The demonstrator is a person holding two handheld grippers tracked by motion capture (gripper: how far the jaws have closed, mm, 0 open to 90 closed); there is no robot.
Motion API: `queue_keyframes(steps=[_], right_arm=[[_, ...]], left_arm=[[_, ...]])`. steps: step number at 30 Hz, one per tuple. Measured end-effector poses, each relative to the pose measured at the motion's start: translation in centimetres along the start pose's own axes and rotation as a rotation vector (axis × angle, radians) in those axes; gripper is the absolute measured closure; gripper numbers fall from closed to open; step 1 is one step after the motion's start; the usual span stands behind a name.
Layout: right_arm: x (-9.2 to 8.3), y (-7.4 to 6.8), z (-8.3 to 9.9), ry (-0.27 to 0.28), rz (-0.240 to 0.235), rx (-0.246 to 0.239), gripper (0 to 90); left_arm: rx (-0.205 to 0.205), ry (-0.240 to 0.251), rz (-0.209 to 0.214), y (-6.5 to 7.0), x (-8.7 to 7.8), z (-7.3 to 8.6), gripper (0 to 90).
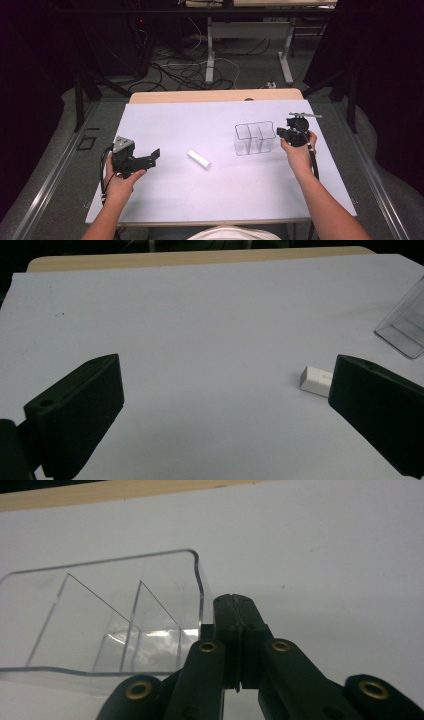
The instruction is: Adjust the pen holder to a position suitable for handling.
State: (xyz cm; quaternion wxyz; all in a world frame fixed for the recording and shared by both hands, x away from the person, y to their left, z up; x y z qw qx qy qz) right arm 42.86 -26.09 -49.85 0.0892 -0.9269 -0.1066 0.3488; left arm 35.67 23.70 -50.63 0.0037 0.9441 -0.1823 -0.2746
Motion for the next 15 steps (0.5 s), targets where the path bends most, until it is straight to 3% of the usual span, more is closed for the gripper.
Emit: queue_keyframes(steps=[4,9,15], right_arm=[[0.6,0.3,0.6,-0.021,-0.006,0.003,90.0],[0.8,-0.2,1.0,-0.030,0.024,0.005,90.0],[1.0,-0.8,1.2,-0.048,0.015,0.006,90.0]], left_arm=[[-0.001,-0.004,-0.004,0.0,0.1,0.0,1.3],[-0.002,-0.004,-0.007,0.0,0.1,0.0,1.3],[-0.001,-0.007,-0.006,0.0,0.1,0.0,1.3]])
Point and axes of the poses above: each handheld gripper's, and its own axes: x roughly forward along the jaws, z roughly out of its underside, y roughly to its right, the point moved 1 cm from there along x, roughly forward along the jaws, and after that the axes turned 2 degrees about -z, right-handed, at the moved point
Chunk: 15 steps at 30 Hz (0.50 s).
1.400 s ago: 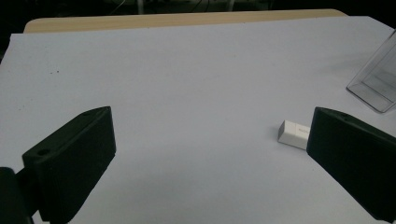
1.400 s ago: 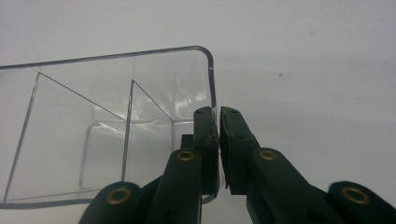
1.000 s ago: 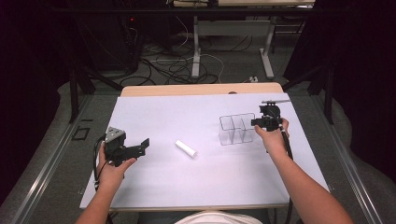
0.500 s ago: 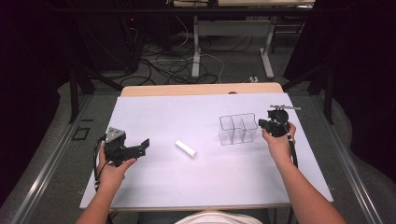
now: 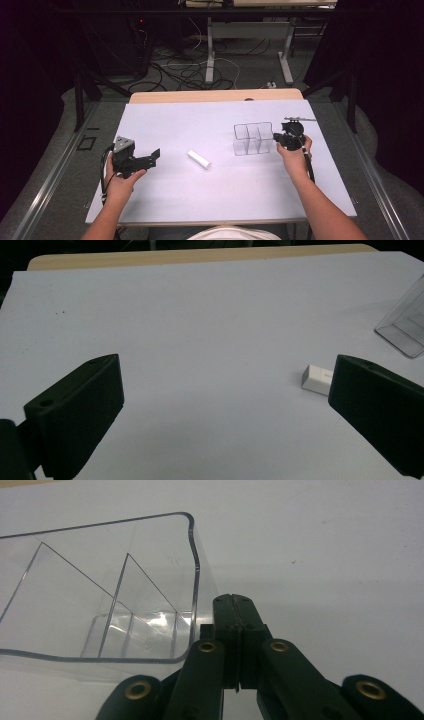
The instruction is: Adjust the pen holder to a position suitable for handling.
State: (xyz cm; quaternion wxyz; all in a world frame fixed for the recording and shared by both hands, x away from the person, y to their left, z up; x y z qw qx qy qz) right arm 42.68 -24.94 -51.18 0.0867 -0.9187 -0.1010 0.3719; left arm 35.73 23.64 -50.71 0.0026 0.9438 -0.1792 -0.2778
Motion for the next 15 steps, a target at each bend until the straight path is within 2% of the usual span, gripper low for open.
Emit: queue_keyframes(steps=[2,4,15], right_arm=[[0.2,-0.5,0.1,-0.005,-0.008,-0.005,90.0],[0.4,-1.0,0.1,-0.001,-0.011,-0.030,90.0],[2.2,-5.2,0.2,-0.032,-0.070,-0.048,90.0]], left_arm=[[0.000,0.000,0.000,0.0,0.0,0.0,1.3],[-0.001,-0.001,0.001,0.1,0.1,0.0,1.3],[0.007,-0.004,0.005,0.1,0.1,0.0,1.3]])
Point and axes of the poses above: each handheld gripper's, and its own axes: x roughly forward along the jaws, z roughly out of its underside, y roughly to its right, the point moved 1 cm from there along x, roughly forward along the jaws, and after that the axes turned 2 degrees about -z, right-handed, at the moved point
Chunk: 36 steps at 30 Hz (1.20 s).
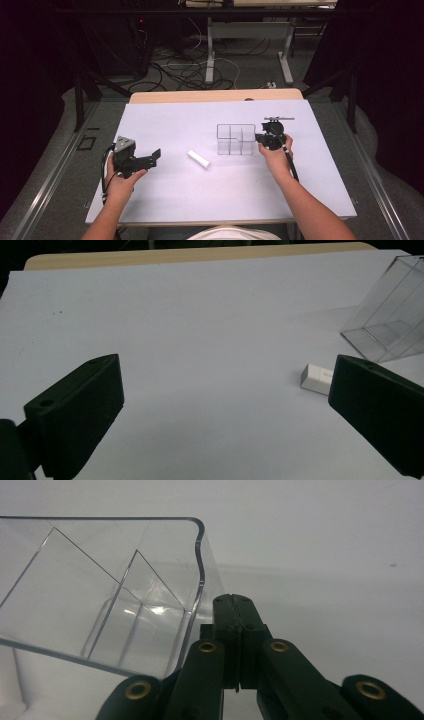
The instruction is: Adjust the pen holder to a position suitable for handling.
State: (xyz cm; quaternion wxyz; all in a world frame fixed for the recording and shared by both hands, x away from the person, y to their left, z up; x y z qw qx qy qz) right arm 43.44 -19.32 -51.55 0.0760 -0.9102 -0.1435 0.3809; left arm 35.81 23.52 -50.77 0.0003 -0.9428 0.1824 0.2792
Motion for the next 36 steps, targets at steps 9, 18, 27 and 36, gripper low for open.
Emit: queue_keyframes(steps=[9,18,27,36], right_arm=[[1.7,-2.5,-0.3,-0.012,-0.032,-0.012,90.0],[2.5,-3.5,-0.7,-0.017,-0.044,-0.042,90.0],[2.6,-3.9,-0.6,-0.024,-0.059,-0.040,90.0],[1.1,-3.2,-0.9,0.012,-0.110,-0.055,77.0]], left_arm=[[-0.004,-0.004,0.000,-0.1,-0.1,0.1,1.3],[0.000,-0.005,0.002,-0.1,-0.1,0.1,1.3],[0.008,-0.009,0.004,0.0,0.0,0.1,1.3],[-0.001,-0.007,-0.002,-0.2,0.0,0.2,1.6]])
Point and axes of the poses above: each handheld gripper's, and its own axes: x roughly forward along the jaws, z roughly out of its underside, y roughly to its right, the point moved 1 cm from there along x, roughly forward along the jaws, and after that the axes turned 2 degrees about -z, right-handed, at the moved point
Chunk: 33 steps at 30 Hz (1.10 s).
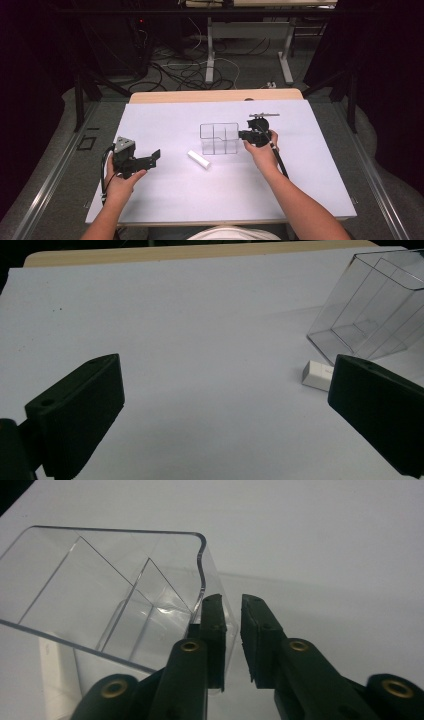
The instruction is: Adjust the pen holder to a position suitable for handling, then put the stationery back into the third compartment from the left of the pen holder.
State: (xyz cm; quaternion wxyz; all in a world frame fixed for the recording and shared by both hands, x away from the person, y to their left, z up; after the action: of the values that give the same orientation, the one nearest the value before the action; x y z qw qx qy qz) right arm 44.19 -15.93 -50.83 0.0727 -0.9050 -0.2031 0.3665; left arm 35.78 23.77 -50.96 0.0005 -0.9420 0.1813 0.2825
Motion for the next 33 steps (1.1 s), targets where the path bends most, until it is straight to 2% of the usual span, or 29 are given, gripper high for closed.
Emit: queue_keyframes(steps=[3,9,12,21,24,27,30,33], right_arm=[[-0.6,0.2,-0.1,0.027,-0.012,-0.036,70.2],[-2.0,0.3,-0.3,0.053,-0.038,-0.068,60.0],[-2.5,0.4,-0.4,0.091,-0.081,-0.105,53.8],[-4.0,0.0,-0.3,0.144,-0.150,-0.211,40.4],[-4.3,-0.4,-0.1,0.141,-0.175,-0.235,37.7],[-4.5,-1.2,0.2,0.115,-0.192,-0.251,34.3],[-4.3,-2.1,0.5,0.116,-0.188,-0.313,28.5],[-4.1,-3.1,0.8,0.086,-0.234,-0.336,25.7]], left_arm=[[-0.008,-0.001,0.000,-0.1,0.0,0.0,1.8],[-0.007,0.000,0.004,-0.1,0.3,0.0,1.9],[-0.012,0.003,0.007,-0.1,0.3,0.0,2.2],[-0.019,0.011,0.011,-0.2,0.2,0.0,2.8],[-0.016,0.008,0.010,-0.2,0.2,-0.1,2.9],[-0.016,0.001,0.009,-0.3,0.2,-0.1,2.9],[-0.019,0.001,0.006,-0.3,0.2,-0.1,3.1],[-0.021,0.004,0.007,-0.3,0.2,-0.1,3.1]])
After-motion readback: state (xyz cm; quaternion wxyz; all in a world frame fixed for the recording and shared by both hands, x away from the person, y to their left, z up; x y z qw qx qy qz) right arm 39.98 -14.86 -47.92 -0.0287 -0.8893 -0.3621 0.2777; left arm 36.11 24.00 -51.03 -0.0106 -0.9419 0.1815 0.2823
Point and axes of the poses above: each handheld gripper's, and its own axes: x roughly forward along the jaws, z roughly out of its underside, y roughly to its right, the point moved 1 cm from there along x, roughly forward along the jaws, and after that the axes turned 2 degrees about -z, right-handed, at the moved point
